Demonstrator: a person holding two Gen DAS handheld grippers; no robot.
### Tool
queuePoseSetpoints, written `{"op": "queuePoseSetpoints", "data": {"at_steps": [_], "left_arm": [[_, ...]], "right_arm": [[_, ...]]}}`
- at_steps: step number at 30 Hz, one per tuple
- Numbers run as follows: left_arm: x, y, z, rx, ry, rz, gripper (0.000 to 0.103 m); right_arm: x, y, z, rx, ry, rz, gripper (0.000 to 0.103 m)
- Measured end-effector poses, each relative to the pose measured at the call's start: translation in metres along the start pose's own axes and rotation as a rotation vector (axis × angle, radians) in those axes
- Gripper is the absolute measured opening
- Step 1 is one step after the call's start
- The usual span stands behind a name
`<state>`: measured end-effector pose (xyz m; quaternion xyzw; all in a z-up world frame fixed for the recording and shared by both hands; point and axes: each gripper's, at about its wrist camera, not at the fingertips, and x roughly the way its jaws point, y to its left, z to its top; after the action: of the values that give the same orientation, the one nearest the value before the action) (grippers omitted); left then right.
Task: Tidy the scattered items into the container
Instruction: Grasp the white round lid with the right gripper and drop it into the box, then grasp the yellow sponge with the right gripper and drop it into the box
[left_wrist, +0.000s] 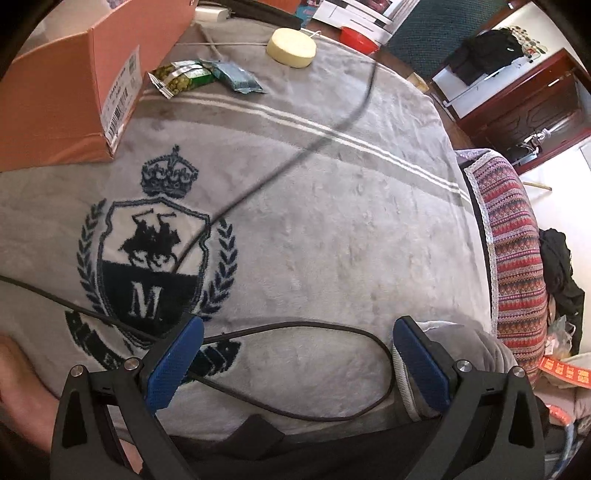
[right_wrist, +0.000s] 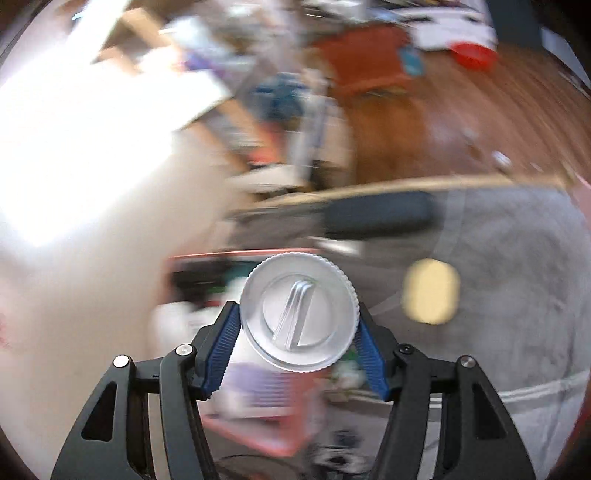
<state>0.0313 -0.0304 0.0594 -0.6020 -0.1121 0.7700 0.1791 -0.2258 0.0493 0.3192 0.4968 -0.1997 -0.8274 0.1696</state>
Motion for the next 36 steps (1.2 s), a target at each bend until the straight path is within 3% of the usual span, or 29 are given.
{"op": "queuePoseSetpoints", "data": {"at_steps": [1,2,6,9,14,19,24,27,31,32,36], "left_arm": [[0.0,-0.001,0.0,0.005,-0.001,0.002,0.103],[0.0,-0.001,-0.001,0.009,-0.002,0.005,0.103],[0.0,-0.001,-0.001,0.008,-0.002,0.003,0.103],[-0.001,-0.001,-0.002,0.006,-0.004,-0.002,0.103],[0.001,-0.001,-0.002,0.002,0.005,-0.012,0.103],[0.001,0.002,-0.002,-0.024,0.013,-0.034,0.103],[0.009,0.0,0.002,-0.03,0.045,-0.051,0.103],[0.019,-0.003,0.002,-0.02,0.072,-0.041,0.103],[0.029,-0.003,0.001,-0.016,0.106,-0.035,0.103],[0.029,-0.003,0.001,-0.017,0.106,-0.034,0.103],[0.026,-0.004,0.001,-0.02,0.094,-0.033,0.103]], "right_arm": [[-0.004,0.026,0.001,-0.034,-0.013,0.032,0.09],[-0.008,0.047,0.001,-0.066,-0.033,0.039,0.099],[-0.035,0.107,0.001,-0.183,-0.145,0.069,0.099],[-0.039,0.102,0.002,-0.168,-0.154,0.033,0.099],[-0.013,0.035,0.0,-0.074,-0.088,-0.091,0.091],[0.055,-0.075,-0.014,0.05,0.016,-0.263,0.091],[0.123,-0.176,-0.029,0.202,0.105,-0.367,0.091],[0.16,-0.218,-0.032,0.276,0.144,-0.382,0.091],[0.186,-0.24,-0.034,0.311,0.165,-0.376,0.088],[0.189,-0.241,-0.035,0.3,0.171,-0.384,0.076],[0.174,-0.23,-0.037,0.26,0.162,-0.379,0.076]]}}
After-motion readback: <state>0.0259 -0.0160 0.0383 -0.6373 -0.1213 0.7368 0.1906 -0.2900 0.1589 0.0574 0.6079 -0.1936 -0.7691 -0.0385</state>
